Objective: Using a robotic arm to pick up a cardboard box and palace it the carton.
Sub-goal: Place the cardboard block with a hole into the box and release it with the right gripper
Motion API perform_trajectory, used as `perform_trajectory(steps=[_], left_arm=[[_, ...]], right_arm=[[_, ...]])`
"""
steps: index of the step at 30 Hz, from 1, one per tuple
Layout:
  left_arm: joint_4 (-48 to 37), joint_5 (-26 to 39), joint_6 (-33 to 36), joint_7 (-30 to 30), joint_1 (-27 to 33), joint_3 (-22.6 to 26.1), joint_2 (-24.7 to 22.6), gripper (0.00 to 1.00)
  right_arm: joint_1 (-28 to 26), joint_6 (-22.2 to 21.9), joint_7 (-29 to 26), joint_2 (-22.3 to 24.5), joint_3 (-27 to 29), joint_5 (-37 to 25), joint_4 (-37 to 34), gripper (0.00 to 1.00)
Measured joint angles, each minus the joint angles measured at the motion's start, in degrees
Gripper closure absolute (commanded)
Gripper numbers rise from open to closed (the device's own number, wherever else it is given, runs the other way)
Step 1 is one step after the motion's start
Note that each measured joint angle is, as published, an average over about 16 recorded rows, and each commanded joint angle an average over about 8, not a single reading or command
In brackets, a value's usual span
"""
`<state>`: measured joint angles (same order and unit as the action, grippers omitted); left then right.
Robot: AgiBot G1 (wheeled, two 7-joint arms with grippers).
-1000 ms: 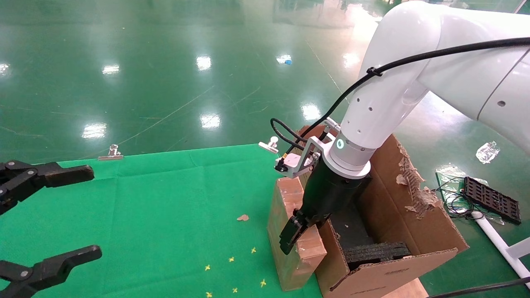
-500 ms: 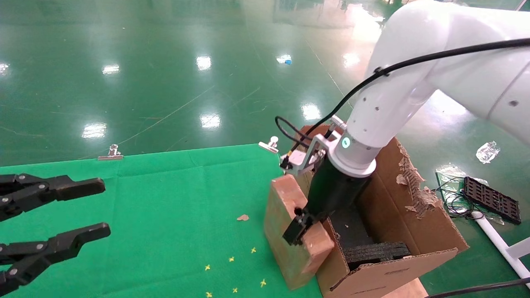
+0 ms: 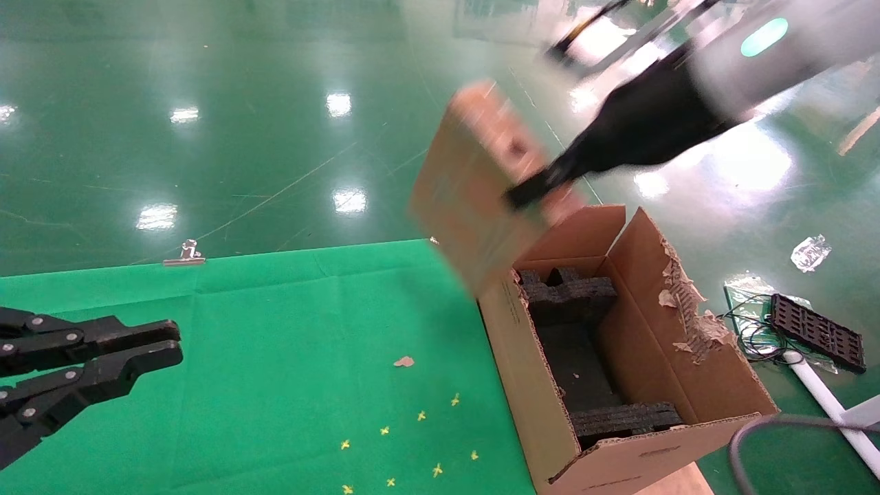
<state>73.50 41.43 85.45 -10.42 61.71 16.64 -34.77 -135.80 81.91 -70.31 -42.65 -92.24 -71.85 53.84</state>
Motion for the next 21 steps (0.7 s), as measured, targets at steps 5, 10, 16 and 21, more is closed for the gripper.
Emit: perform_trajectory(steps=[5,10,16,21], left_arm=[[0.0,-0.01,-0.01,0.01,0.0,0.02,0.01,0.67],[0.0,-0.02,-0.02,0.02,0.01,0.04,0.01,0.05],[0.0,-0.04,-0.03,0.03,0.01,0.06,0.02,0.0],[0.0,-0.05,-0.03,0.04,0.02,0.08,0.03,0.0]], right_arm=[[-4.53,0.75,0.0,4.79,0.17,-3.25,0.36,1.0],[-6.38,1.31,-1.18,9.53,-0.64,-6.3,0.91,1.0],[-4.53,0.51,-2.61,14.13,-2.33,-8.23,0.59,1.0],[-0.49,-1.57,-2.94,16.26,-3.8,-8.07,-1.26,1.0]])
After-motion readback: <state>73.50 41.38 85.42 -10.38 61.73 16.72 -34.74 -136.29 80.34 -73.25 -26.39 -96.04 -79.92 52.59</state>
